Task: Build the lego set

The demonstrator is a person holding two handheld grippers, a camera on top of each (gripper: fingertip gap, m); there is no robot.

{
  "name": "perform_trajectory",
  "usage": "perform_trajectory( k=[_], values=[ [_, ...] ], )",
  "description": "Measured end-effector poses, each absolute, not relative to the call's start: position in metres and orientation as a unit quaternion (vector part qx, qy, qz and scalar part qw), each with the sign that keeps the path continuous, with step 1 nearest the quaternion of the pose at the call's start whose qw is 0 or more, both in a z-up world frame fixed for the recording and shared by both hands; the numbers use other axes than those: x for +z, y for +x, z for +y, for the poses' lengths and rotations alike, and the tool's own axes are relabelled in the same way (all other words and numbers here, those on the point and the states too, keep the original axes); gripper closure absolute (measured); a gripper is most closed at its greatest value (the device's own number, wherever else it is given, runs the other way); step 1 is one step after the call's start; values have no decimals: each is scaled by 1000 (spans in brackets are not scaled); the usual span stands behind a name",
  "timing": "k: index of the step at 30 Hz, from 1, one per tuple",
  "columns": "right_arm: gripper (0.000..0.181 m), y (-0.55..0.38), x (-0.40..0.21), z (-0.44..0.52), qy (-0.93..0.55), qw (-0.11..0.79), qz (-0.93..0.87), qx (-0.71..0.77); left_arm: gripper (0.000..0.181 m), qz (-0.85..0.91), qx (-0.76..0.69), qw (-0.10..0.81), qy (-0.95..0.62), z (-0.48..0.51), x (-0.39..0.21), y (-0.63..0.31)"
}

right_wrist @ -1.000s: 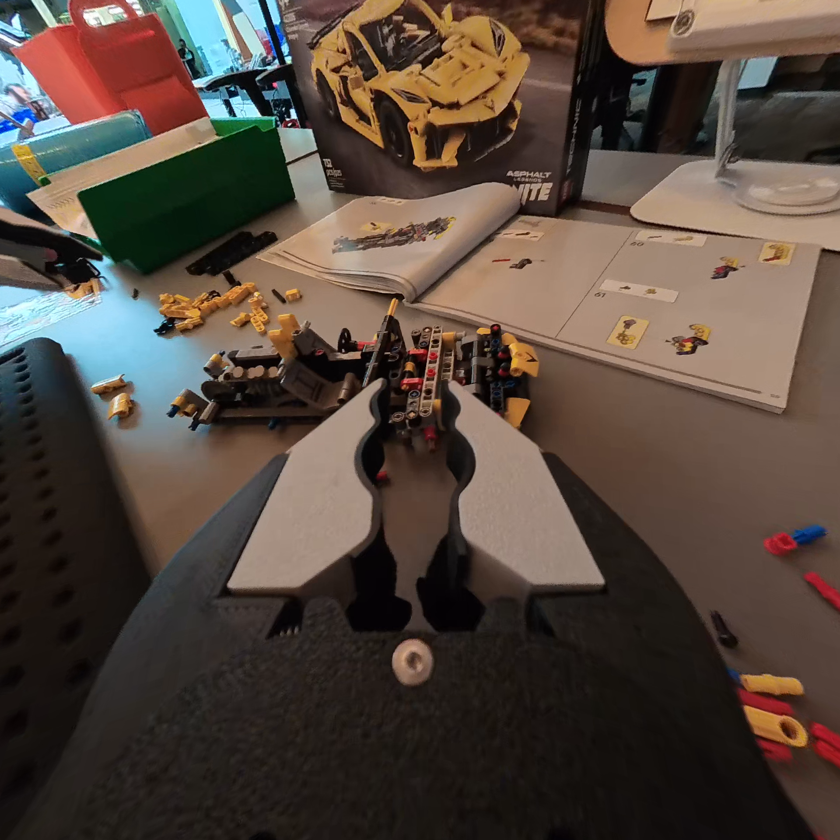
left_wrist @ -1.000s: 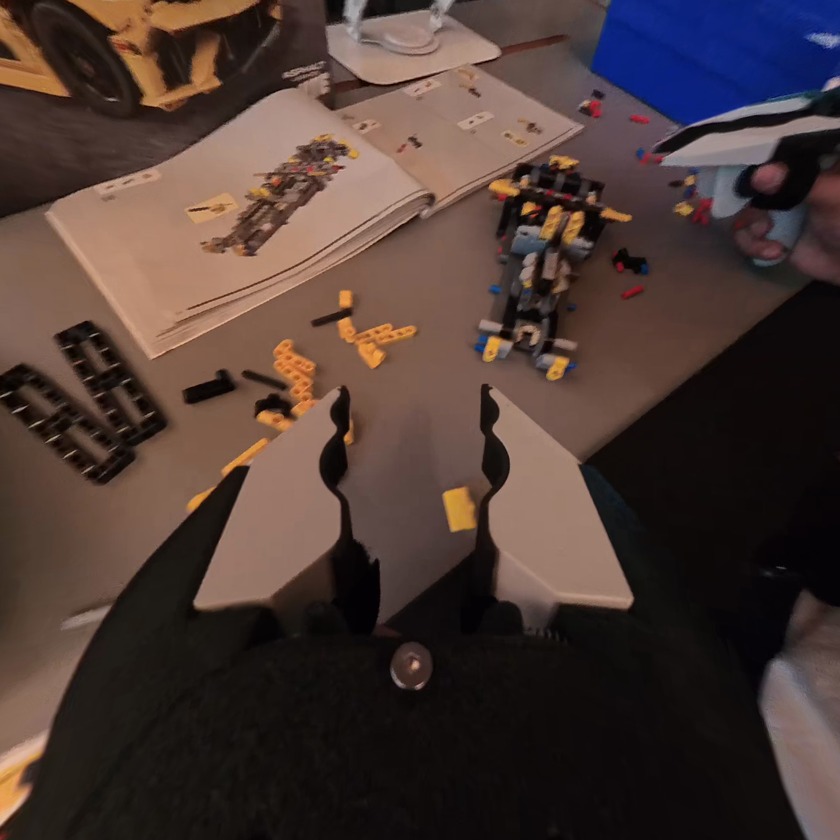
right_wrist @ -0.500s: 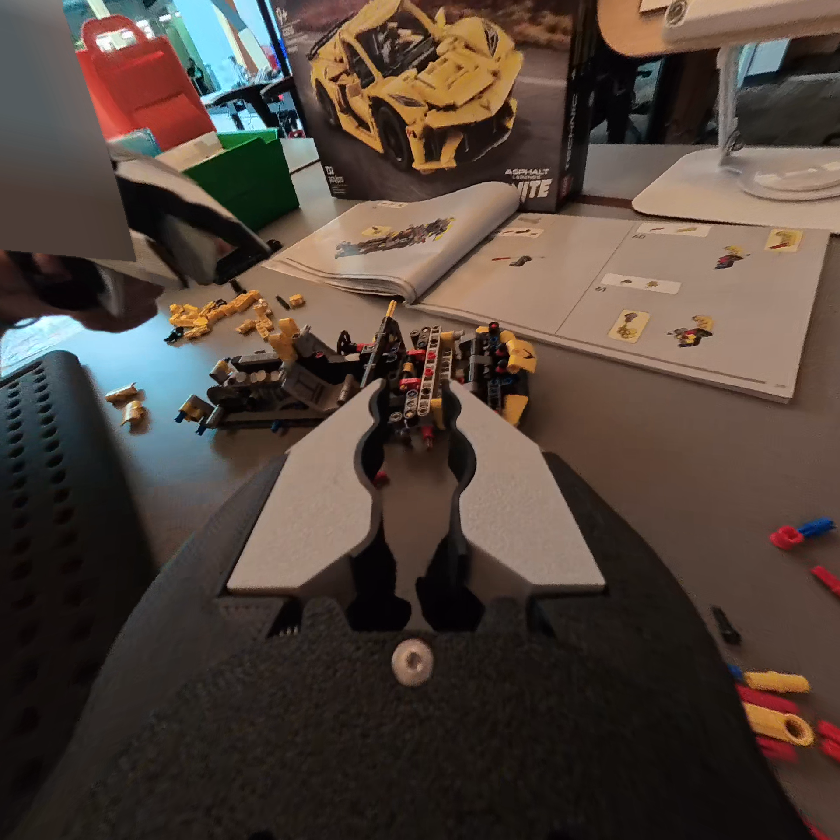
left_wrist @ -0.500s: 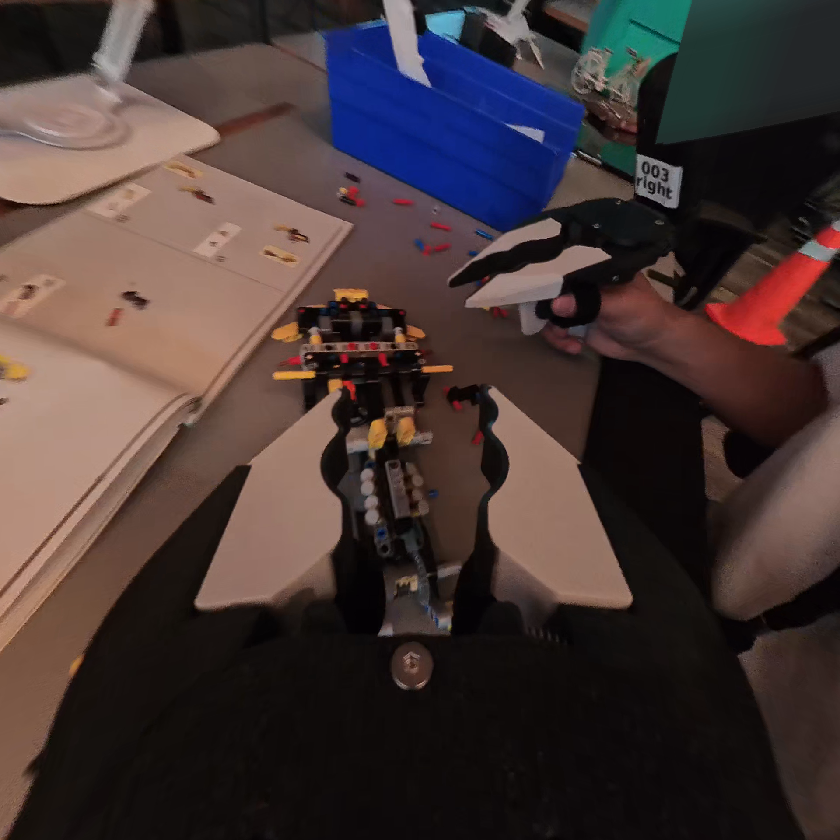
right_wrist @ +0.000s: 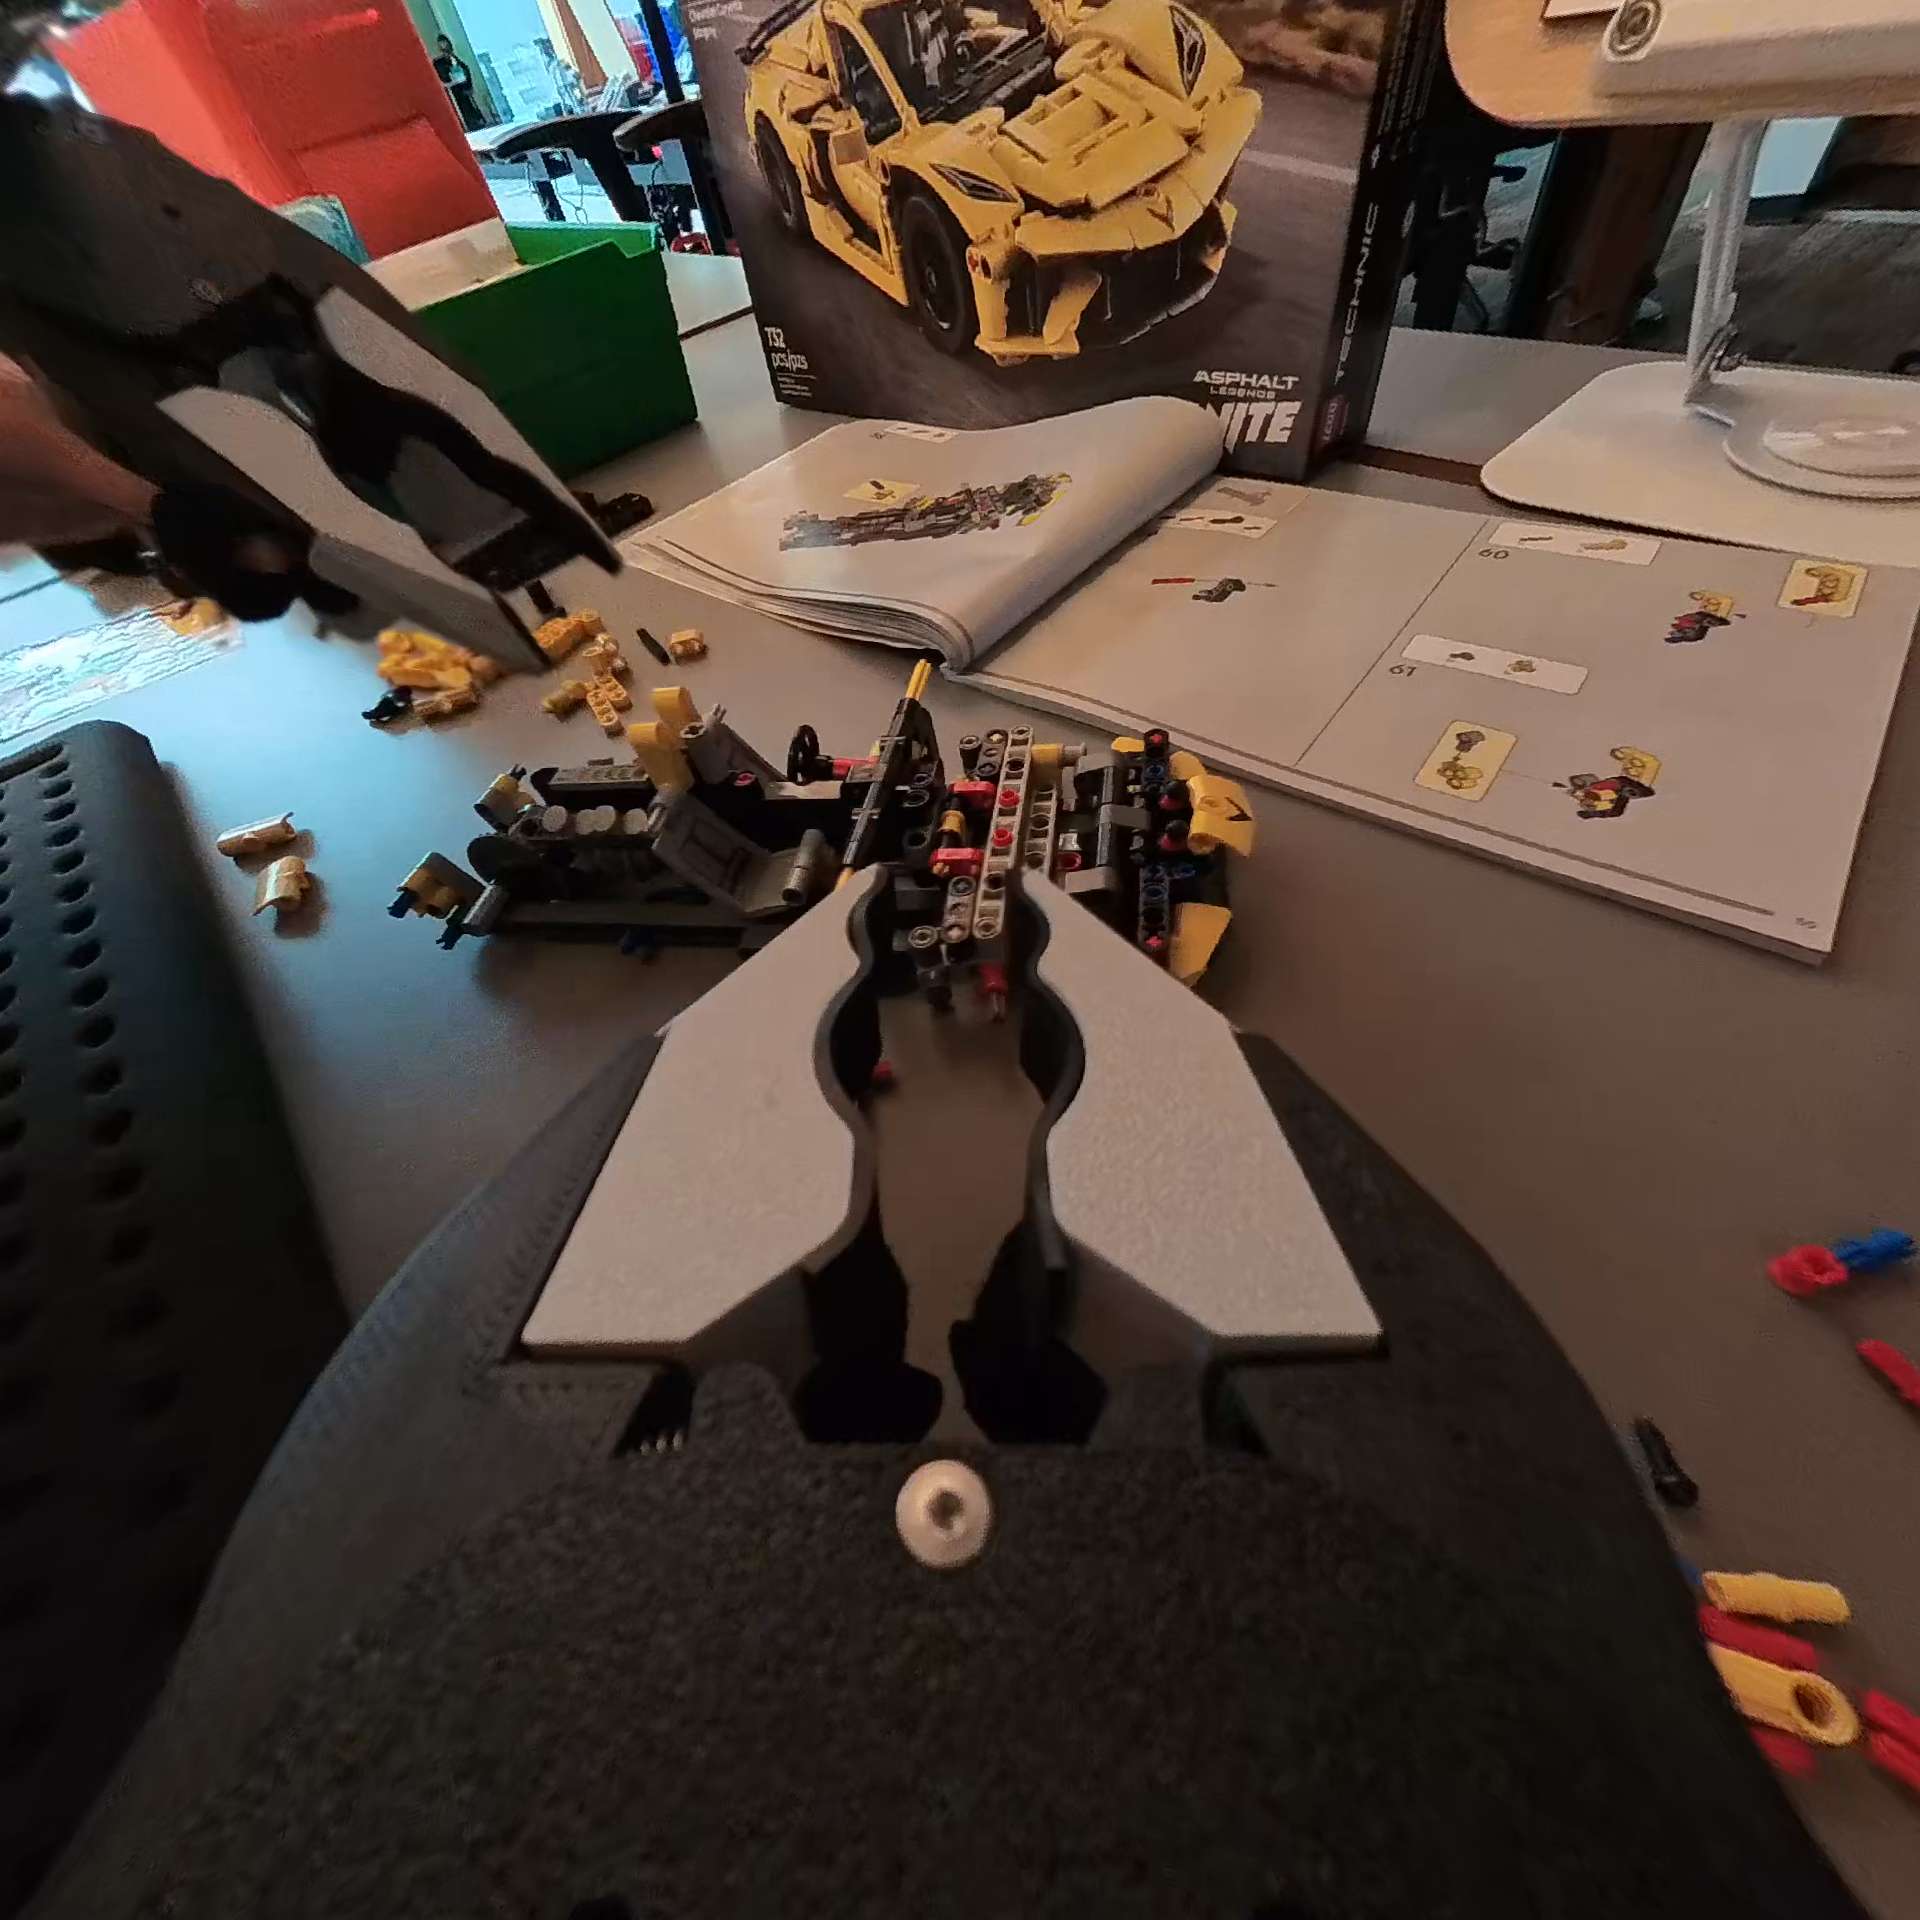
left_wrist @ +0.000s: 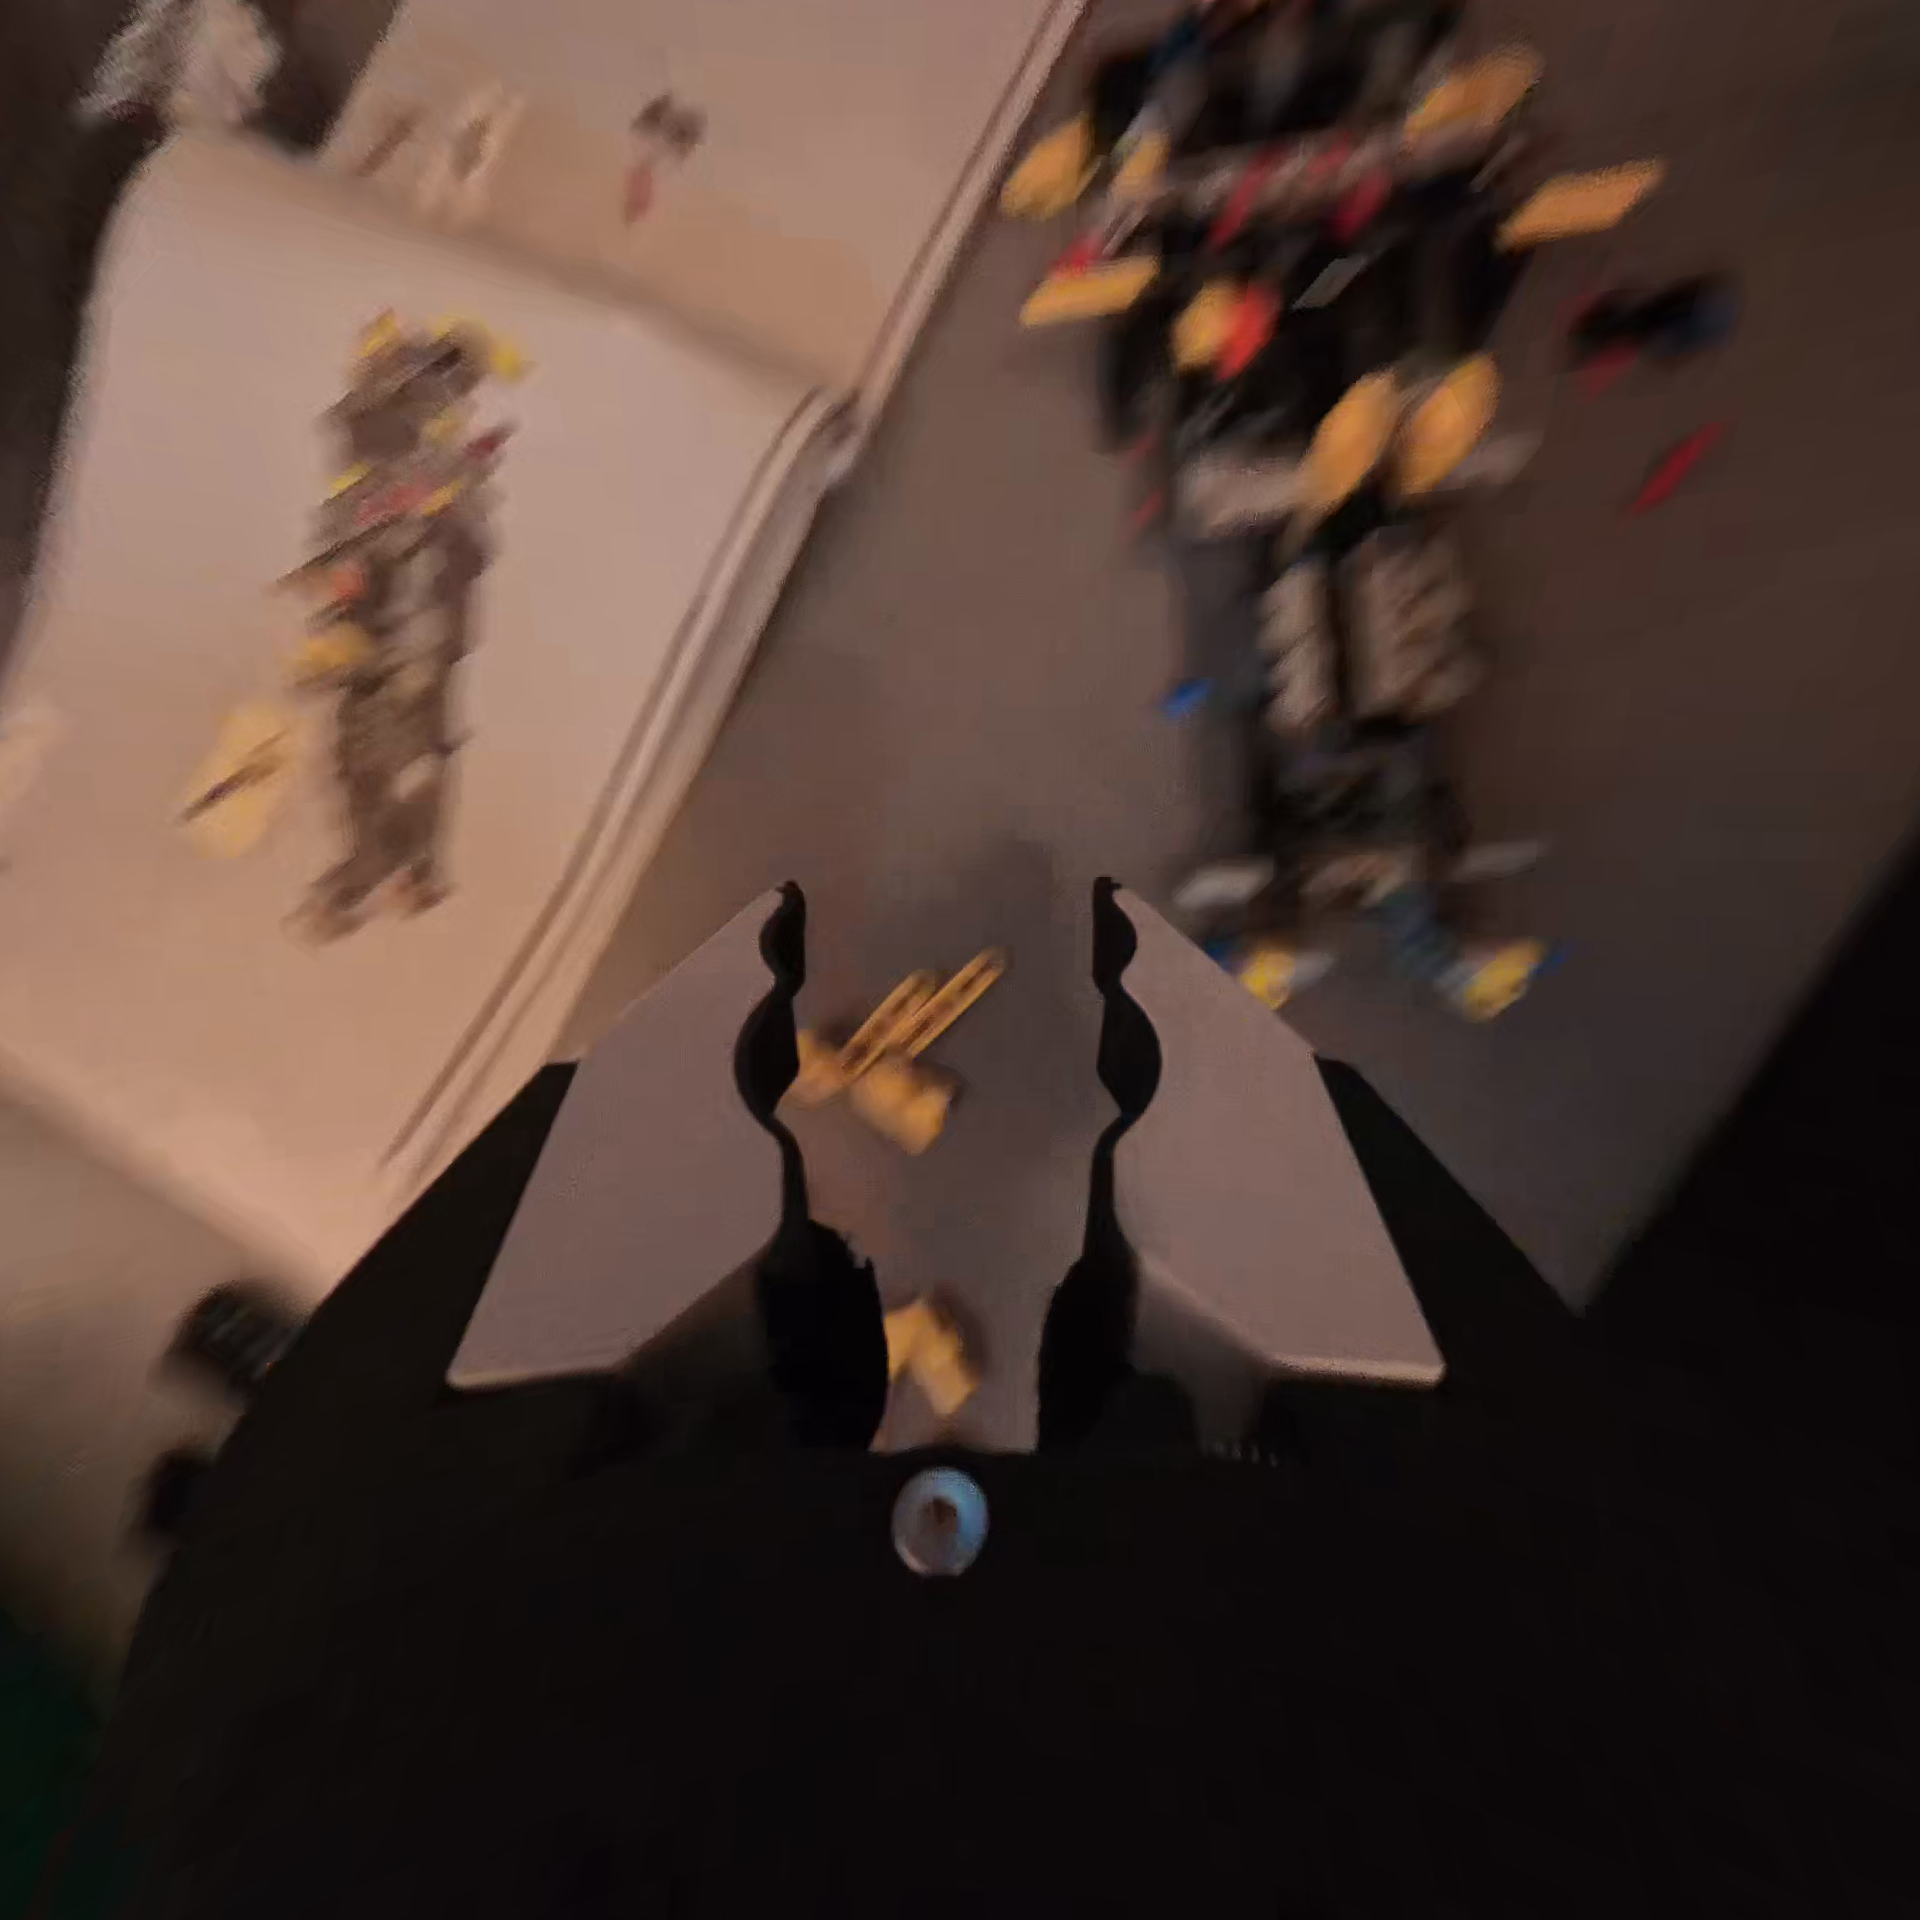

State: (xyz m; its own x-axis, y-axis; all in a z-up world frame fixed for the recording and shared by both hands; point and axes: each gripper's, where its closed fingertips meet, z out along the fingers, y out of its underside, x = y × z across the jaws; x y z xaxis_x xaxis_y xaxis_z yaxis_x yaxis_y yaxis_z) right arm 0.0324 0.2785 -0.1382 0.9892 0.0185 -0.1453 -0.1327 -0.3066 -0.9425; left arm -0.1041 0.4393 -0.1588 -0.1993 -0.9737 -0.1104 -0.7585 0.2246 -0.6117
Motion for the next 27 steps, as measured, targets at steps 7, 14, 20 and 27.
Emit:
perform_trajectory(
  k=[7, 14, 20, 27],
  values=[
    [163, 30, -142, 280, -811, 580, 33, 68, 124, 775, -117, 245, -570, 508, -195, -157],
    [165, 34, -147, 282, -819, 570, 34, 55, 124, 757, -185, 200, -594, 518, -205, -161],
    [166, 33, -151, 284, -826, 561, 24, 48, 148, 743, -221, 191, -602, 517, -206, -159],
    [167, 32, -145, 283, -818, 573, 22, 47, 148, 740, -259, 251, -567, 494, -161, -142]
  ],
)
